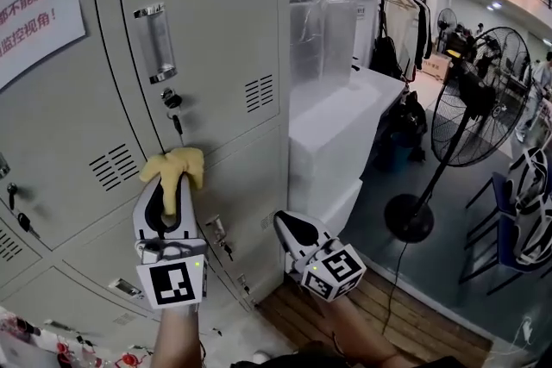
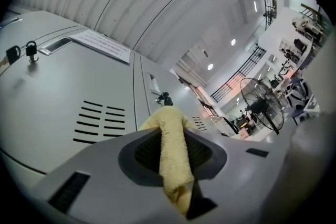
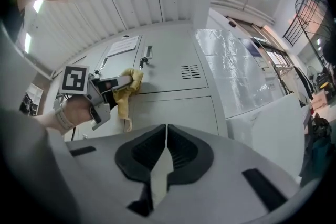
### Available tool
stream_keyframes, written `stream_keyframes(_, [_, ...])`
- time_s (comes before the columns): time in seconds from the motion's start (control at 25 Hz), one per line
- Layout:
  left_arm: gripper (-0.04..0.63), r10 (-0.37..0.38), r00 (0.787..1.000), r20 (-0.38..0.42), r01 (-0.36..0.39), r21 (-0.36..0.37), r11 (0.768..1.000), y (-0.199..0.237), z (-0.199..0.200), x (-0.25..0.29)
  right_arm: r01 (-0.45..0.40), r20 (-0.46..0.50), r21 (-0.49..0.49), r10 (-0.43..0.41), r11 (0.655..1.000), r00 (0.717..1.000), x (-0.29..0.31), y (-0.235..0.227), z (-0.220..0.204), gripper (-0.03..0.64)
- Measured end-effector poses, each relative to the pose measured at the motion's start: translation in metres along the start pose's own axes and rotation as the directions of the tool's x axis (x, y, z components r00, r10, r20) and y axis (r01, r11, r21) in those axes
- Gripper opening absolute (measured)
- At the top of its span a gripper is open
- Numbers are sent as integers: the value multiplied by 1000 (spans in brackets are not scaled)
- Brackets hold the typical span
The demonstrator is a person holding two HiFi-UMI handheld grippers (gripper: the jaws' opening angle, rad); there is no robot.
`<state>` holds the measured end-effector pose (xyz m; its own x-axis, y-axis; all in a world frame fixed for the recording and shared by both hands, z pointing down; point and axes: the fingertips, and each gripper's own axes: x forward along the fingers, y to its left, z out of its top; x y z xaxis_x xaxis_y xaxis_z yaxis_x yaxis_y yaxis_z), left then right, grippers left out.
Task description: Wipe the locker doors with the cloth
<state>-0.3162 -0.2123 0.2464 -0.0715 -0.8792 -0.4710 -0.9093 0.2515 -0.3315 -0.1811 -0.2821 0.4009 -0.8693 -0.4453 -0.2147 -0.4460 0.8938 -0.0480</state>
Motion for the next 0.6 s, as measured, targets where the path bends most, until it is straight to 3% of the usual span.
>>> stream_keyframes(0.24, [83, 86, 996, -27, -86, 8, 996, -6, -7, 31, 24, -10, 4, -24, 1000, 1000, -22, -35, 1, 21])
stream_keyframes(0.6, [83, 75, 995, -68, -73, 34, 997, -41, -20, 68, 97, -22, 12, -97, 995, 995, -51, -70, -3, 23])
